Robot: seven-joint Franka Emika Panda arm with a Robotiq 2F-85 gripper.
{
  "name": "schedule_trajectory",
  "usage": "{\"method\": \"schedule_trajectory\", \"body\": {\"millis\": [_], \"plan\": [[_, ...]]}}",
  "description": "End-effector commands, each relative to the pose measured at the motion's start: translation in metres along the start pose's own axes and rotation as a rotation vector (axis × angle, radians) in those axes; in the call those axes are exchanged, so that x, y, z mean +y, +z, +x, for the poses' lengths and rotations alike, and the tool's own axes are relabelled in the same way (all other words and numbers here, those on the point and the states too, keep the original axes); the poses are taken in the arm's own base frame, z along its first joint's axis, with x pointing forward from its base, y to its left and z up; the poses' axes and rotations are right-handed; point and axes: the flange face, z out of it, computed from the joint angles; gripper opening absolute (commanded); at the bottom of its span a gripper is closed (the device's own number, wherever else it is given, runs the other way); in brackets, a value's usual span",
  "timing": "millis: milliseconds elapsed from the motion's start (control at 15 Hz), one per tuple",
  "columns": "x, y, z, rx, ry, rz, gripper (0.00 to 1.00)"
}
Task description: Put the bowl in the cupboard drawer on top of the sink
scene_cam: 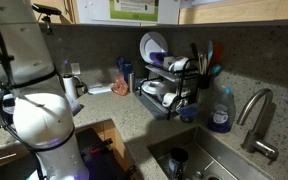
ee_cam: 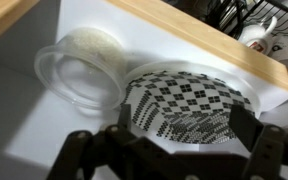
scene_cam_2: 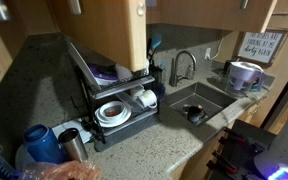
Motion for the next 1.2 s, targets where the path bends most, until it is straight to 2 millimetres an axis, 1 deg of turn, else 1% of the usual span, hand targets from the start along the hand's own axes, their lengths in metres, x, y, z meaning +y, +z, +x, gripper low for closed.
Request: {"method": "schedule_trajectory", "body": {"millis": [0, 200, 467, 667, 867, 1133], "plan": [[-0.027, 0.006, -0.036, -0.026, -0.037, 0.101, 1.00], [-0.051, 0.016, -0.063, -0.066, -0.058, 0.168, 1.00], [-0.082, 0.031, -0.106, -0.130, -0.083, 0.239, 1.00], [-0.104, 0.049, -0.135, -0.188, -0.105, 0.296, 1.00], [-0.128, 0.071, -0.156, -0.226, -0.131, 0.338, 1.00], [-0.158, 0.096, -0.178, -0.297, -0.169, 0.386, 1.00]]}}
